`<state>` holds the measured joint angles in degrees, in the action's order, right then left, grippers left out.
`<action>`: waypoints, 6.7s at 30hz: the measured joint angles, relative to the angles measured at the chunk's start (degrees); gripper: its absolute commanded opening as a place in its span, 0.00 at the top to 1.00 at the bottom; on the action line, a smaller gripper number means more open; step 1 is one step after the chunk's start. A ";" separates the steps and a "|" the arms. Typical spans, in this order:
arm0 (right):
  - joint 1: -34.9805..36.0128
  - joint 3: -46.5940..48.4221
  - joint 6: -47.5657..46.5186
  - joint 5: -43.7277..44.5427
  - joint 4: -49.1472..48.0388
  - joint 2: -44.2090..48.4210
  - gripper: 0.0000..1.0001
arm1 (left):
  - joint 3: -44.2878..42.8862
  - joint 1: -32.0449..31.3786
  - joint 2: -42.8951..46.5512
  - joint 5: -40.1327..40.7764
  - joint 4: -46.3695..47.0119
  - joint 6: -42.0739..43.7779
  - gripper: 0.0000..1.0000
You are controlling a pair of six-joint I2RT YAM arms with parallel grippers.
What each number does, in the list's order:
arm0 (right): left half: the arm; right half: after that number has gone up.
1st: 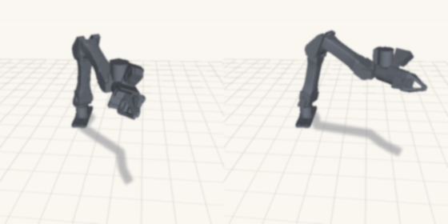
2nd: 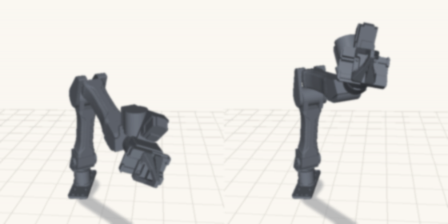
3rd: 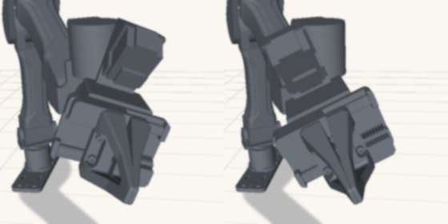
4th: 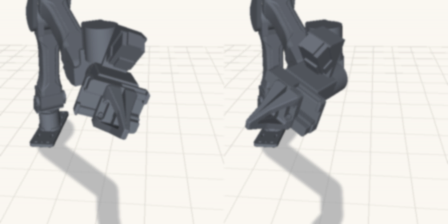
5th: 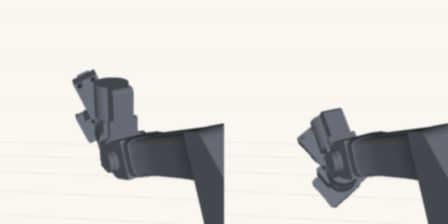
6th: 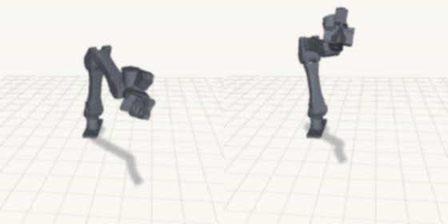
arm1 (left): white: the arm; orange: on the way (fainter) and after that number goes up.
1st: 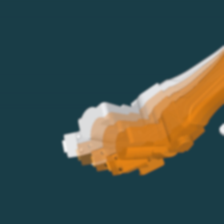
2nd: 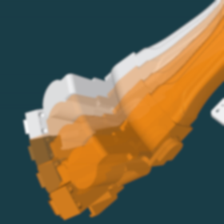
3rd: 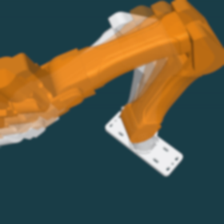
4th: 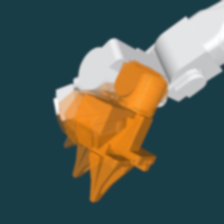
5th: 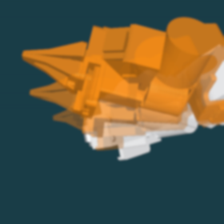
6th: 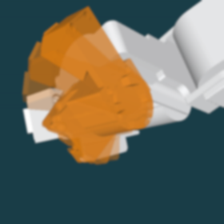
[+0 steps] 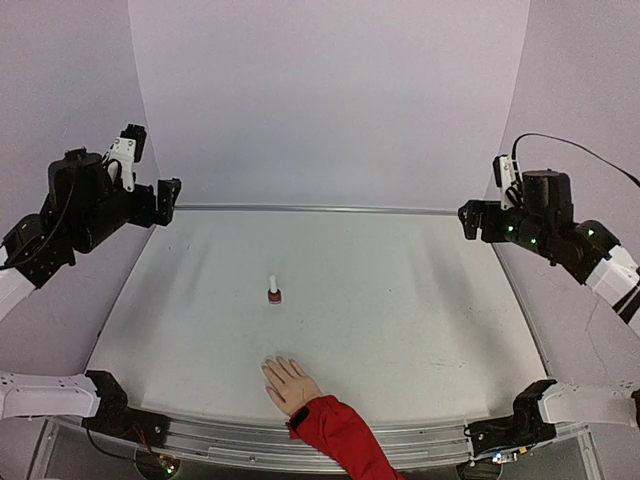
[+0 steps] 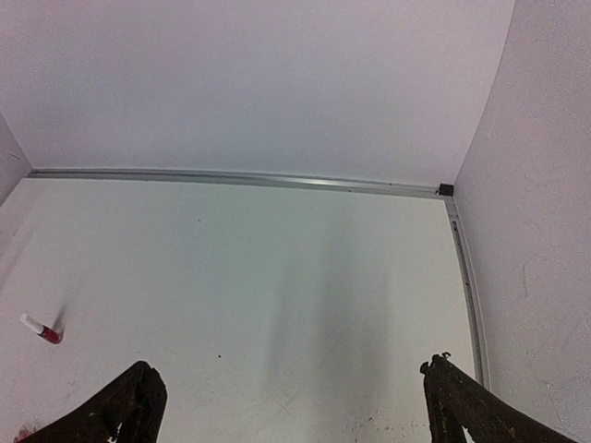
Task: Paint the nails
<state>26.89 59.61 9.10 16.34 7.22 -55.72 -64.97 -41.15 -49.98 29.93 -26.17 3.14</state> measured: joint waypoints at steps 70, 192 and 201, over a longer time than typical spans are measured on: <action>0.76 -7.06 9.44 -36.22 -16.35 -28.81 0.02 | -29.64 -2.25 -68.37 -23.76 -21.29 -24.09 0.78; 16.46 25.42 37.24 -77.48 -65.37 -53.13 1.00 | -12.66 7.76 -33.70 -85.66 28.96 -36.65 1.00; 16.55 25.29 25.16 -67.45 -54.31 -51.67 1.00 | -10.88 7.87 -33.66 -77.68 28.33 -34.03 1.00</action>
<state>43.44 84.90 34.26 -51.11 -47.09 -107.39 -75.85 -33.28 -83.64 -47.75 2.15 -30.89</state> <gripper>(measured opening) 0.199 0.139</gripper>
